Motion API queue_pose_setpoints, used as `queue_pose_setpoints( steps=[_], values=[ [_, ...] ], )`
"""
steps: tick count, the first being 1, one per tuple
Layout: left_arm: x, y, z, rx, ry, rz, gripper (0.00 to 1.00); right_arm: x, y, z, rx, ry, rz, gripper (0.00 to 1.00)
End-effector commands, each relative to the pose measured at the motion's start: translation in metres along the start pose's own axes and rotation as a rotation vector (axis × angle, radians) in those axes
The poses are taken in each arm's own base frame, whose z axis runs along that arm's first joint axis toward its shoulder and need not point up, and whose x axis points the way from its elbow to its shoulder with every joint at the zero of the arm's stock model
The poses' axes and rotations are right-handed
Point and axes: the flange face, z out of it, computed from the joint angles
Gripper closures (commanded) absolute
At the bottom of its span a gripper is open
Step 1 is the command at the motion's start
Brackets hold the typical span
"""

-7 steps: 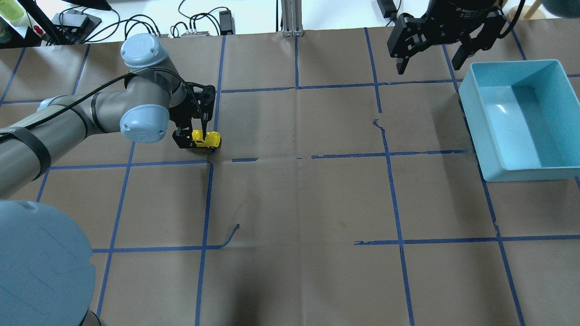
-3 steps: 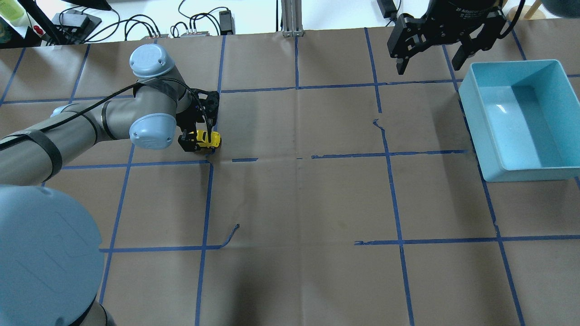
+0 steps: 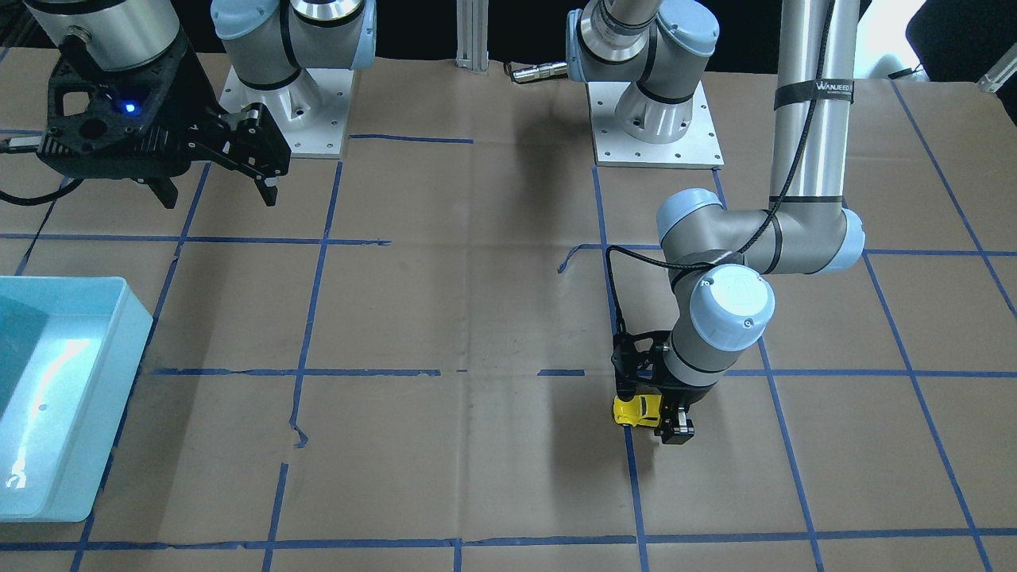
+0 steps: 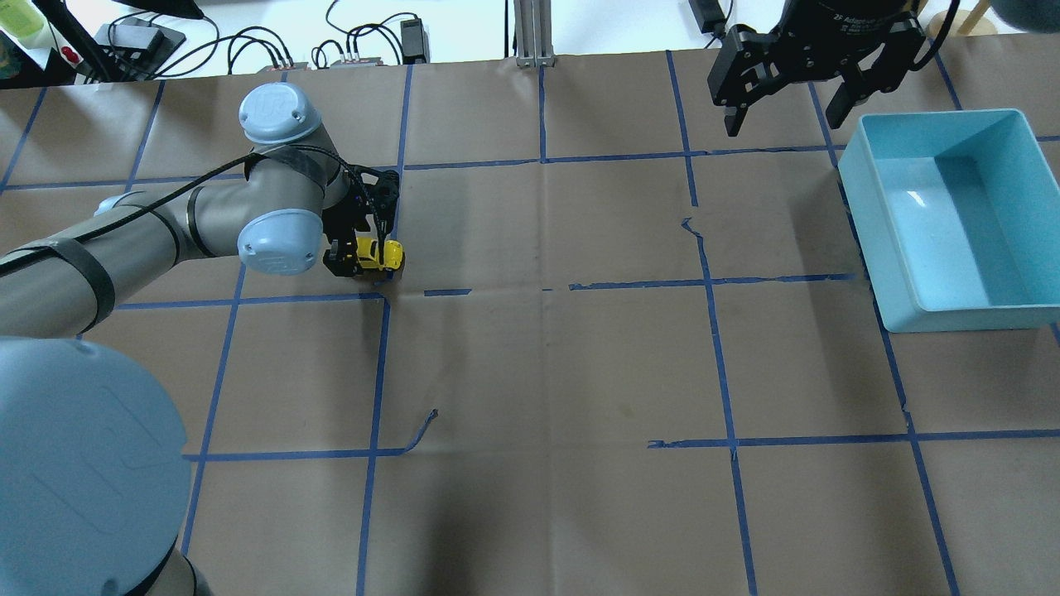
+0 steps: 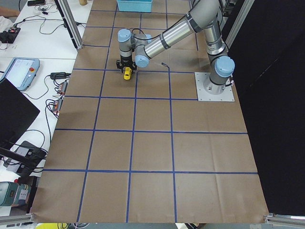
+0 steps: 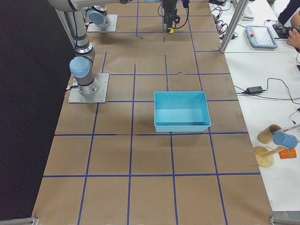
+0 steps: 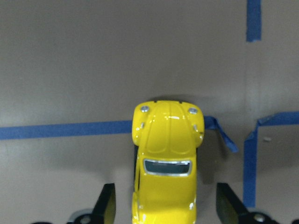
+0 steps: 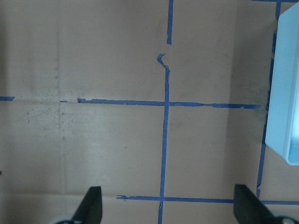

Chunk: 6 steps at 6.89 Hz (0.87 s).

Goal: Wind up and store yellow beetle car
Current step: 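Lower the left gripper and grasp the yellow beetle car, then press the car down and drag it back toward the robot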

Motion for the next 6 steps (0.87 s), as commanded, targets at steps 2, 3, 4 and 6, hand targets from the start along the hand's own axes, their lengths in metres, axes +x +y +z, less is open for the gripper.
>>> queue_pose_setpoints(
  steps=[2,3,4,6],
  values=[
    [0.0006,0.0022,-0.0026,-0.04,0.001,0.005,0.5,0.0,0.0007,-0.0006,0.0,0.001,-0.001,0.0],
    [0.0001,0.0021,-0.0032,-0.039,0.0,0.003,0.49,0.0,0.0002,0.0002,-0.001,0.001,-0.001,0.0],
    [0.0,0.0017,-0.0023,-0.036,0.001,0.003,0.49,0.0,0.0002,0.0002,-0.001,0.001,-0.001,0.0],
    [-0.0008,0.0023,-0.0023,-0.04,-0.002,0.006,0.53,0.0,0.0002,0.0002,-0.001,0.001,-0.001,0.0]
  ],
)
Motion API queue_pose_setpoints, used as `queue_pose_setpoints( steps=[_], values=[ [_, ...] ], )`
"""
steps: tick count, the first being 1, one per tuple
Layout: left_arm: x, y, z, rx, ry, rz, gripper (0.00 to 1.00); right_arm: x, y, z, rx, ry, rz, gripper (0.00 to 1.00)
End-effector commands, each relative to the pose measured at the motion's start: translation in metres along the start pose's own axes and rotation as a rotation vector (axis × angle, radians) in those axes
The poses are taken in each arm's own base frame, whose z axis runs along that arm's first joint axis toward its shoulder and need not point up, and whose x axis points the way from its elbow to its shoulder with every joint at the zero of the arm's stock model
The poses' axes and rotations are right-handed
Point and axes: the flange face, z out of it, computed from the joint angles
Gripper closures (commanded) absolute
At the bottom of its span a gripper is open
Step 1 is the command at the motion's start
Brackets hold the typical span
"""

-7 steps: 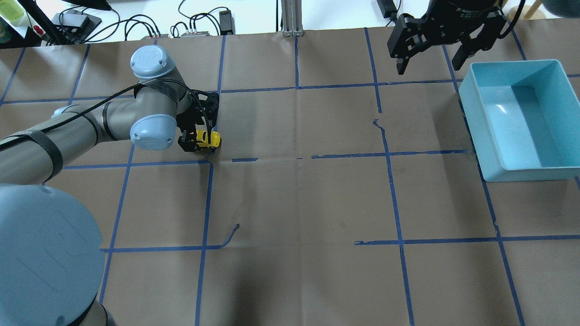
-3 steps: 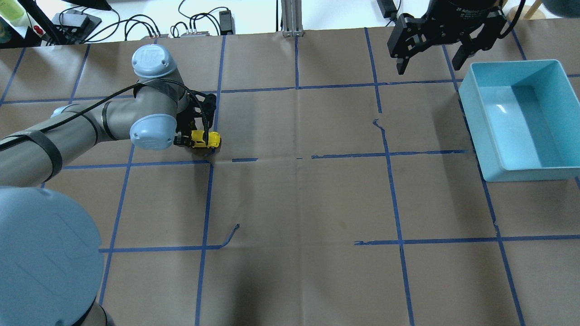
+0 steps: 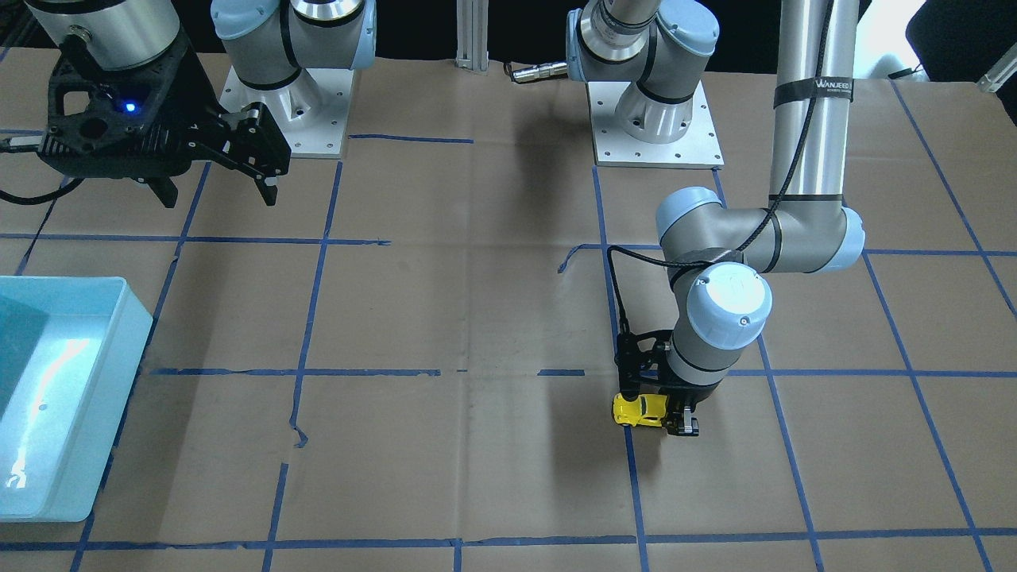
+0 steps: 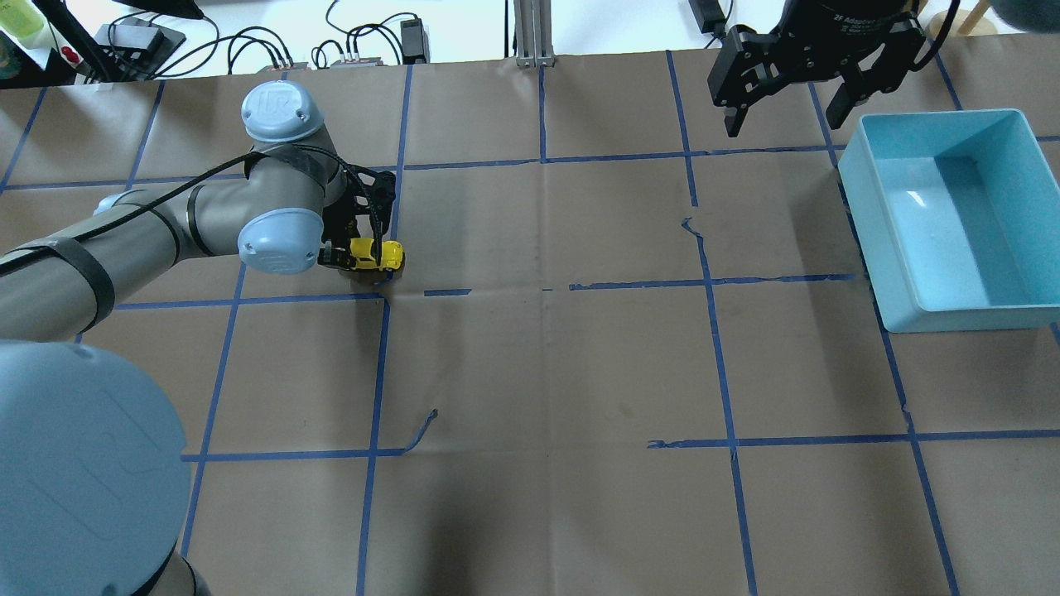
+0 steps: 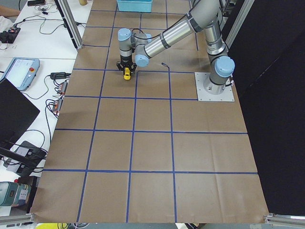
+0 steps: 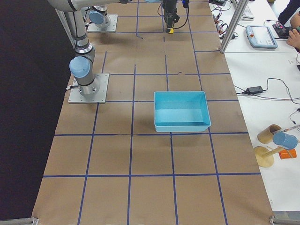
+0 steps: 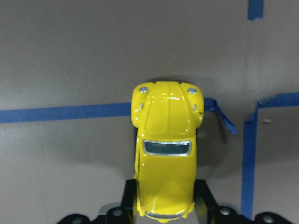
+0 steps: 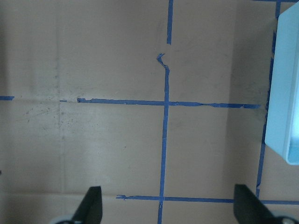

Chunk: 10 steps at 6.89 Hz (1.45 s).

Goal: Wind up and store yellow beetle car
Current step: 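Press the car down and drag it back toward the robot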

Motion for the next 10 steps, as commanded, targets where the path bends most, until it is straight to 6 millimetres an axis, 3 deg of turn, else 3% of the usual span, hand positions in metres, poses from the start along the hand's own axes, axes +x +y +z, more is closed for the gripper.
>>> queue_pose_setpoints(
  steps=[1,7,10],
  values=[
    [-0.001,0.001,-0.002,-0.005,-0.006,0.004,0.57,0.0,0.0,0.0,0.0,0.0,0.0,0.0],
    [-0.007,0.012,-0.017,-0.055,-0.022,0.013,0.65,0.0,0.0,0.0,0.001,0.0,0.0,0.0],
    [-0.008,0.003,-0.001,-0.023,0.0,0.003,0.66,0.0,0.0,0.0,0.001,0.0,0.0,0.0]
  ],
)
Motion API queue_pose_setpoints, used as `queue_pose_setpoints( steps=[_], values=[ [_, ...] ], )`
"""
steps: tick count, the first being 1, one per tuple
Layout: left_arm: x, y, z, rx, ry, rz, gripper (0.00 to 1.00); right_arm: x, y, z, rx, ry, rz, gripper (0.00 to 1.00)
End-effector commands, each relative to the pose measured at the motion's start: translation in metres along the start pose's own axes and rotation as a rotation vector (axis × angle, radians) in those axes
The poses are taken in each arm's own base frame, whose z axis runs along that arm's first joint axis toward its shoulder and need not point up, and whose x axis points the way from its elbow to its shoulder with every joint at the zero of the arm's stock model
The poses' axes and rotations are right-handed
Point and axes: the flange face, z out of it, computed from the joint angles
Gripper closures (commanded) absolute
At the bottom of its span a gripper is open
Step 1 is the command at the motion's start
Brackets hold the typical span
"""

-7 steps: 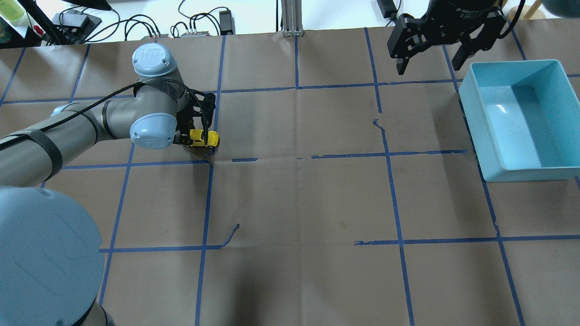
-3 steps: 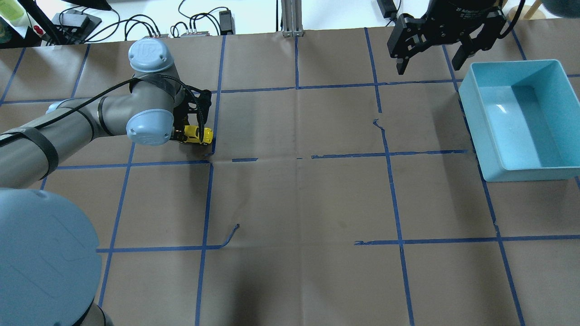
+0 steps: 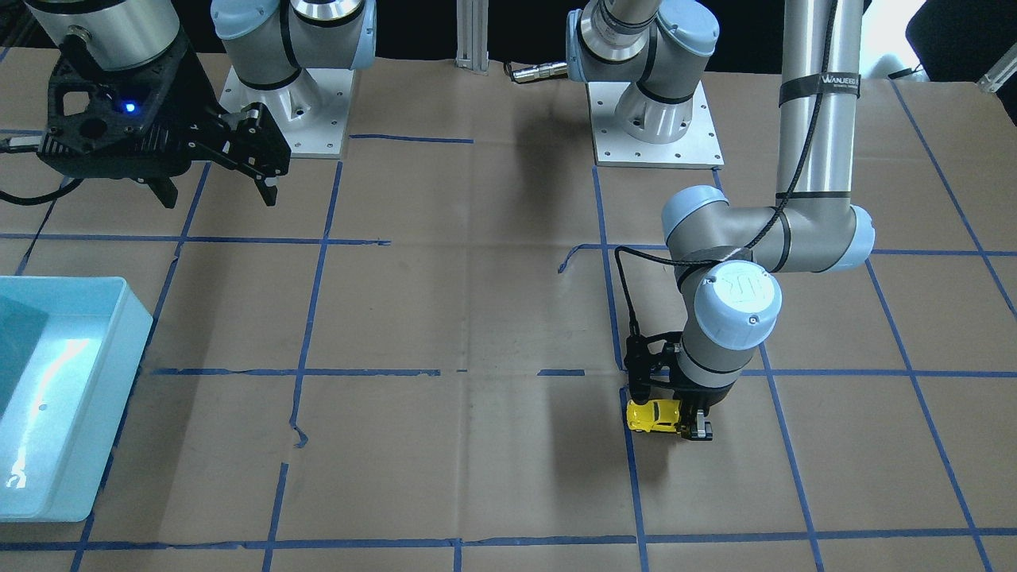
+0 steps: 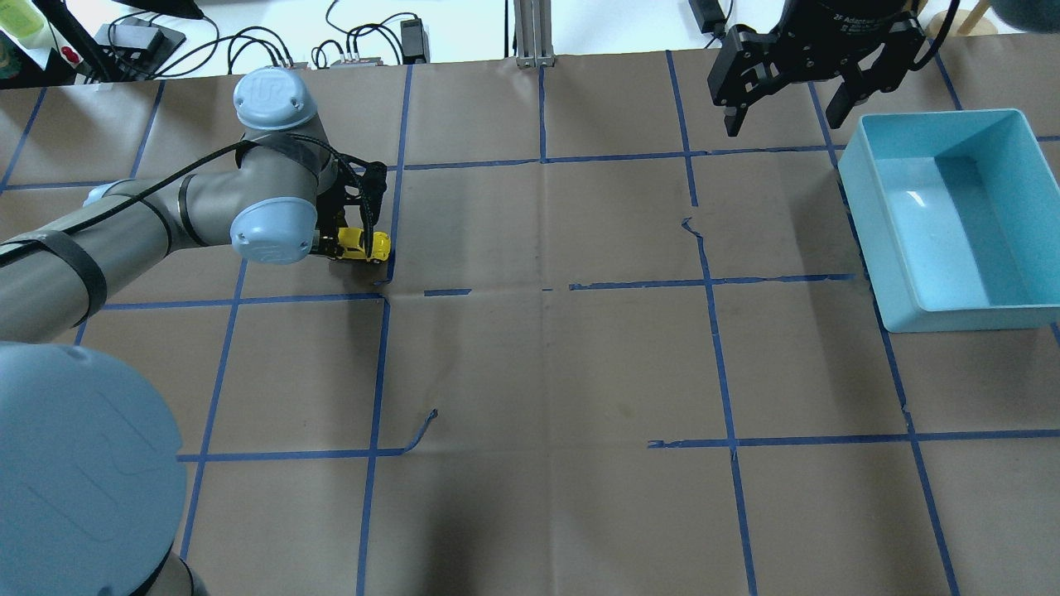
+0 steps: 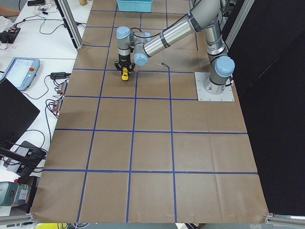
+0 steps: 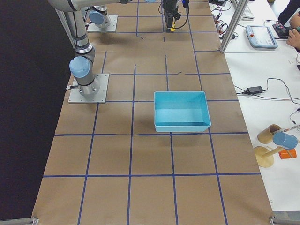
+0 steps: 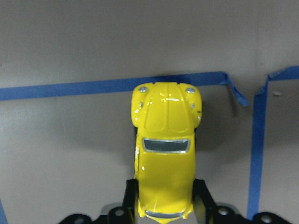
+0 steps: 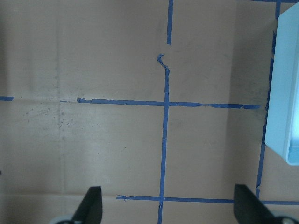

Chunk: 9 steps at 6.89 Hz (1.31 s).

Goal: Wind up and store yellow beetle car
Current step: 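Press the car down and drag it back toward the robot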

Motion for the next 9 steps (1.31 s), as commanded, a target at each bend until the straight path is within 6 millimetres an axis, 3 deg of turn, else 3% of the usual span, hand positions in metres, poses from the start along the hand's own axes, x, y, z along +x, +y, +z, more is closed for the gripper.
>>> queue_pose_setpoints(
  steps=[1,4,9],
  values=[
    [0.0,-0.009,0.009,0.026,0.012,-0.019,0.65,0.0,0.0,0.0,0.0,0.0,0.0,0.0],
    [-0.006,-0.017,-0.006,0.047,-0.005,-0.027,0.66,0.0,0.0,0.0,0.0,0.0,0.0,0.0],
    [-0.008,-0.043,-0.006,0.11,-0.004,-0.074,0.66,0.0,0.0,0.0,0.001,0.0,0.0,0.0]
  ],
)
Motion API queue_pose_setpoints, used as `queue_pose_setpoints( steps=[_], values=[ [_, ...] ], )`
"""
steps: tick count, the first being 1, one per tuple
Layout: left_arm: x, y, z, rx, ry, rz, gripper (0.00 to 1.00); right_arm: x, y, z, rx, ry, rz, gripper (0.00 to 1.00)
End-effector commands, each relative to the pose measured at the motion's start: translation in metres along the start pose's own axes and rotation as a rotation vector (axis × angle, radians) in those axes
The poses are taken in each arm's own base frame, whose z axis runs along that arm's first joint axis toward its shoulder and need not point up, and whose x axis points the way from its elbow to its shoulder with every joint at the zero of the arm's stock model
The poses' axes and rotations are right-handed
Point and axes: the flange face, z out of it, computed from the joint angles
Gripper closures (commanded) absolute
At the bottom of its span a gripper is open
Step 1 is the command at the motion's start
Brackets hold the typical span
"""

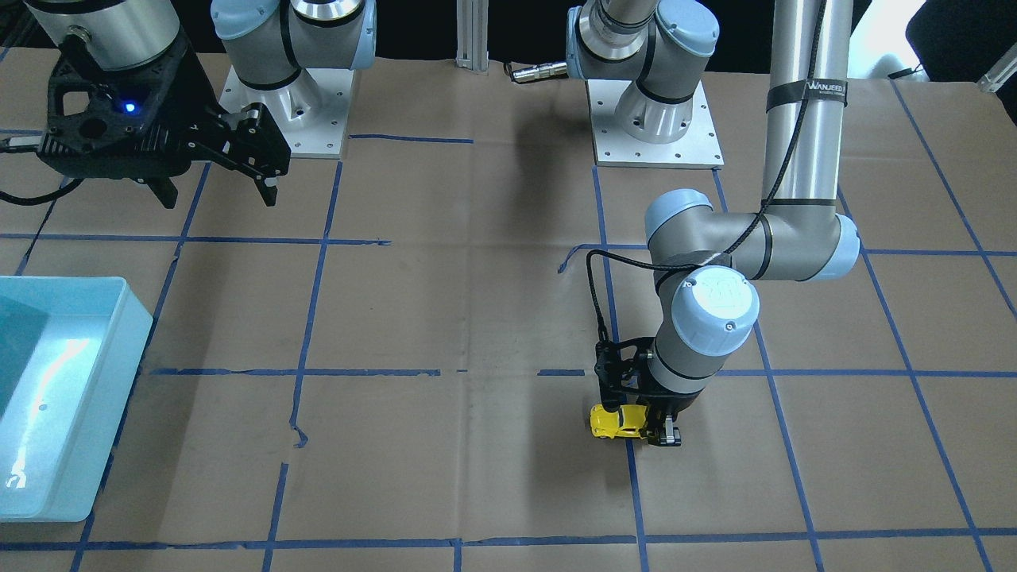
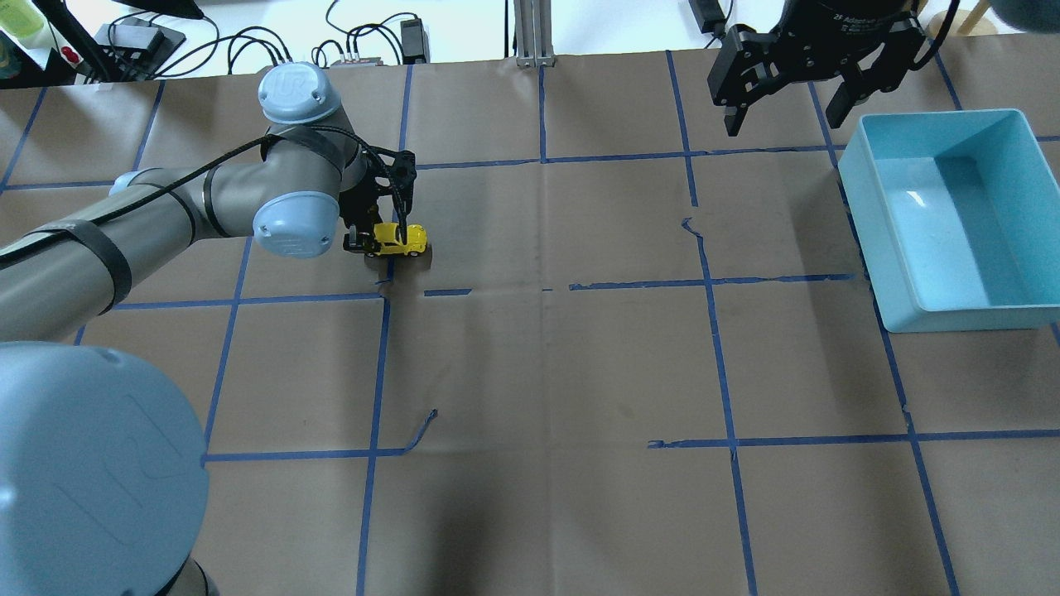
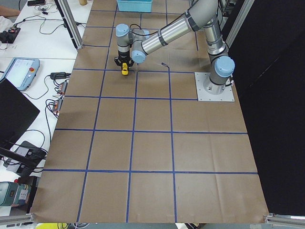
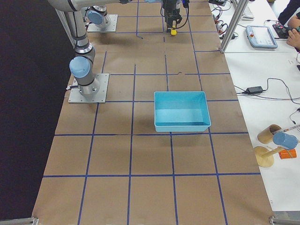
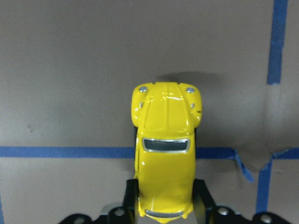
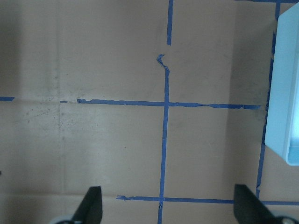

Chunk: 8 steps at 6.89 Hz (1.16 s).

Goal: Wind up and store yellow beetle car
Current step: 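Press the car down and drag it back toward the robot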

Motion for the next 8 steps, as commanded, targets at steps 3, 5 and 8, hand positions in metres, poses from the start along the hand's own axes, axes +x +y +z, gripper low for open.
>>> queue_pose_setpoints(
  steps=[3,5,8],
  values=[
    [0.005,-0.004,0.005,0.004,0.013,-0.002,0.66,0.0,0.0,0.0,0.0,0.0,0.0,0.0],
    [0.009,0.0,0.008,0.004,0.021,0.0,0.66,0.0,0.0,0.0,0.0,0.0,-0.002,0.0],
    [0.005,0.01,0.018,0.0,0.032,-0.002,0.66,0.0,0.0,0.0,0.0,0.0,-0.002,0.0]
  ],
)
